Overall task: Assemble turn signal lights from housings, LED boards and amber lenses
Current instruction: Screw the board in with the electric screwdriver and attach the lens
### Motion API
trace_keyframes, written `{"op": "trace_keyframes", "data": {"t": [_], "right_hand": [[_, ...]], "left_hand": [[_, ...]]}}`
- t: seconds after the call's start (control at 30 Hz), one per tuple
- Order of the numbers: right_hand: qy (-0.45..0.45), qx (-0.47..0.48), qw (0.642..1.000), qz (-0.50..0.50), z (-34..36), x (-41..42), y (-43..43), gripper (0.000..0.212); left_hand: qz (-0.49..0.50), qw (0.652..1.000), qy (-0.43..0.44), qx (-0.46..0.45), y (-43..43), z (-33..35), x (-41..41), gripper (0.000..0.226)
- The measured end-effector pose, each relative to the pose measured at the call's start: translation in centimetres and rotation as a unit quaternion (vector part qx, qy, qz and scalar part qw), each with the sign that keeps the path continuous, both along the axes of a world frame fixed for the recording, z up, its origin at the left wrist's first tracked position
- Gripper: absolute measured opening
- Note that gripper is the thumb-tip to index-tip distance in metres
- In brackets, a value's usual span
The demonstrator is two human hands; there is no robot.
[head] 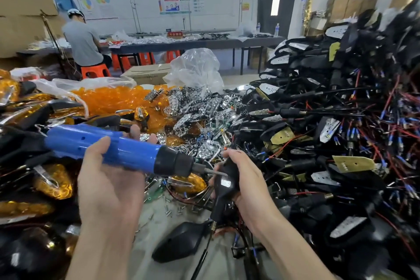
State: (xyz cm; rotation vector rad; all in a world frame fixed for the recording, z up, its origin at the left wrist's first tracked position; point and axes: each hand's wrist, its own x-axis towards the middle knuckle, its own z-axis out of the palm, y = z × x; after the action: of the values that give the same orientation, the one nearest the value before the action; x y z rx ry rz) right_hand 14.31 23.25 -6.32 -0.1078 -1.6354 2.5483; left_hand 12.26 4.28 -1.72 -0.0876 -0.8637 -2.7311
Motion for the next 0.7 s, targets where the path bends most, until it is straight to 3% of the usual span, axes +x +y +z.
{"op": "trace_keyframes", "data": {"t": [0.07,0.2,0.33,0.53,0.7], "right_hand": [[0.005,0.011,1.0,0.003,-0.1,0.0,-0.2,0.02],[0.027,0.041,0.999,0.015,0.0,0.3,-0.4,0.016],[0.03,0.062,0.997,0.044,-0.3,0.4,-0.4,0.015],[0.019,0.07,0.995,0.064,-0.5,0.3,-0.7,0.016],[0.015,0.081,0.995,0.056,-0.5,0.4,-1.0,0.022]], "left_hand": [[0.009,1.0,0.0,-0.026,0.3,-0.3,0.1,0.031],[0.0,1.0,-0.005,-0.003,0.2,-0.7,0.0,0.038],[0.033,0.999,-0.007,0.026,-0.2,-1.0,-0.4,0.012],[0.08,0.995,-0.016,0.058,-0.8,-1.5,-1.1,0.029],[0.107,0.993,-0.026,0.038,-0.5,-1.5,-1.4,0.029]]}}
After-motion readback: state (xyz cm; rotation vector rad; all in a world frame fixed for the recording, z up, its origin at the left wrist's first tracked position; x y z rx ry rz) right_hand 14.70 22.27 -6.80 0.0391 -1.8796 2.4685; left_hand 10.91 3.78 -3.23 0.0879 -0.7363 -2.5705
